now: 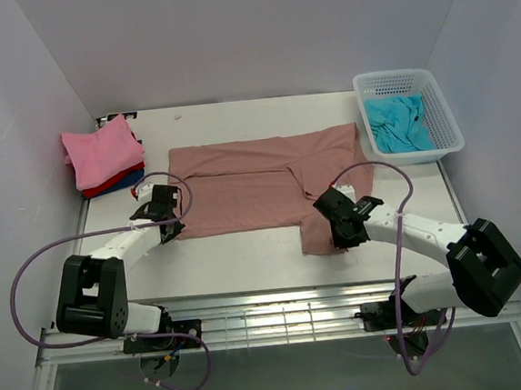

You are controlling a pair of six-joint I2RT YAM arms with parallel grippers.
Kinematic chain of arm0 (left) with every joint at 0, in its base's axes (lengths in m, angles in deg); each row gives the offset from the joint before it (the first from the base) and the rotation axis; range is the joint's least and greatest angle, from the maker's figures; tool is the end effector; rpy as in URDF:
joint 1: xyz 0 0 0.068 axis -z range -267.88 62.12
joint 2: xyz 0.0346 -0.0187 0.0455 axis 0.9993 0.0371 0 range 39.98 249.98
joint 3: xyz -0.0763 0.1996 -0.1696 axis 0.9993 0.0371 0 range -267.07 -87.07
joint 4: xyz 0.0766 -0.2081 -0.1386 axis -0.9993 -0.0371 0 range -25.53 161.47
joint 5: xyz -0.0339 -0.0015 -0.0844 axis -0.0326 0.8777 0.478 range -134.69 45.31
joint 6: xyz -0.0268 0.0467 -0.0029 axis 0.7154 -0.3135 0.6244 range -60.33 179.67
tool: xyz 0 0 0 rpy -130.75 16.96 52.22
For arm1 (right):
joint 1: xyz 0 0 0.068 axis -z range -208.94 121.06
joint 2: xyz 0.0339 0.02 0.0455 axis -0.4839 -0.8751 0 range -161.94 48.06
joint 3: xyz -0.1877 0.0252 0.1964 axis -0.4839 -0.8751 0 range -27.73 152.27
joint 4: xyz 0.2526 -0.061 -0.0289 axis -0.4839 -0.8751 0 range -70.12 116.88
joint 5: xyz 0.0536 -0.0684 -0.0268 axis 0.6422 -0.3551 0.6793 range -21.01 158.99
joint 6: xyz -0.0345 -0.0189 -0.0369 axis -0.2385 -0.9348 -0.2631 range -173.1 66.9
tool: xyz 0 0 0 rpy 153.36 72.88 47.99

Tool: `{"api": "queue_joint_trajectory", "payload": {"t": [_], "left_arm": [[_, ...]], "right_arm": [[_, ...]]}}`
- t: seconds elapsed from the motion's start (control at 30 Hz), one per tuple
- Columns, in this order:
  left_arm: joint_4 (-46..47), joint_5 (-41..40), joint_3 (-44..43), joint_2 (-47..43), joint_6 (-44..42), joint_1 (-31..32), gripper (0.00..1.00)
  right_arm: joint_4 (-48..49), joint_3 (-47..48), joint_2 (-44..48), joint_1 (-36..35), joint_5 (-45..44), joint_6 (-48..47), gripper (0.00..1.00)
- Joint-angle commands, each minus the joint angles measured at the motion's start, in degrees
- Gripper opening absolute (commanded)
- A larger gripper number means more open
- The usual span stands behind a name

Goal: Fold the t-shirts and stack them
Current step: Grap the side of the flattened tshirt closest away from the robot with both arms

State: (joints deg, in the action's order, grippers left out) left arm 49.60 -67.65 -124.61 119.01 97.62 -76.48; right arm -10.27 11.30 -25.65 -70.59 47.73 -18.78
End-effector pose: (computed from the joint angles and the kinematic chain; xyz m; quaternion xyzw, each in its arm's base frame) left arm 0.2390 -0.0341 0.1599 -0.2637 0.9176 0.0817 0.2860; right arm 0.1692 0.1333 0.1750 -0.0329 0.9704 -0.0480 0.2344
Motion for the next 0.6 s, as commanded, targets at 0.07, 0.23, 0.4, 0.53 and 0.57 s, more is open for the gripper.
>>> {"api": "queue_joint_trajectory", "payload": {"t": [0.07,0.23,0.4,0.53,0.57], "left_arm": [[2.0,2.31,-4.64,-0.28,-1.04,-0.59,0.0],[2.79,2.74,-7.98,1.48,-2.01,-1.46,0.0],[3.58,4.5,-12.81,5.95,-3.15,-3.4,0.0],[4.11,5.73,-15.72,9.82,-3.5,-5.33,0.0],[4.03,6.17,-16.33,10.53,-3.5,-5.59,0.0]], "right_arm": [[0.41,12.19,-6.16,1.65,-7.13,-4.17,0.08],[0.5,19.5,-10.48,5.17,-9.15,-8.56,0.08],[0.85,27.13,-16.02,11.23,-8.98,-12.96,0.08],[1.81,32.42,-20.15,16.06,-7.22,-16.57,0.08],[1.81,33.56,-21.98,16.77,-6.79,-17.79,0.08]]}}
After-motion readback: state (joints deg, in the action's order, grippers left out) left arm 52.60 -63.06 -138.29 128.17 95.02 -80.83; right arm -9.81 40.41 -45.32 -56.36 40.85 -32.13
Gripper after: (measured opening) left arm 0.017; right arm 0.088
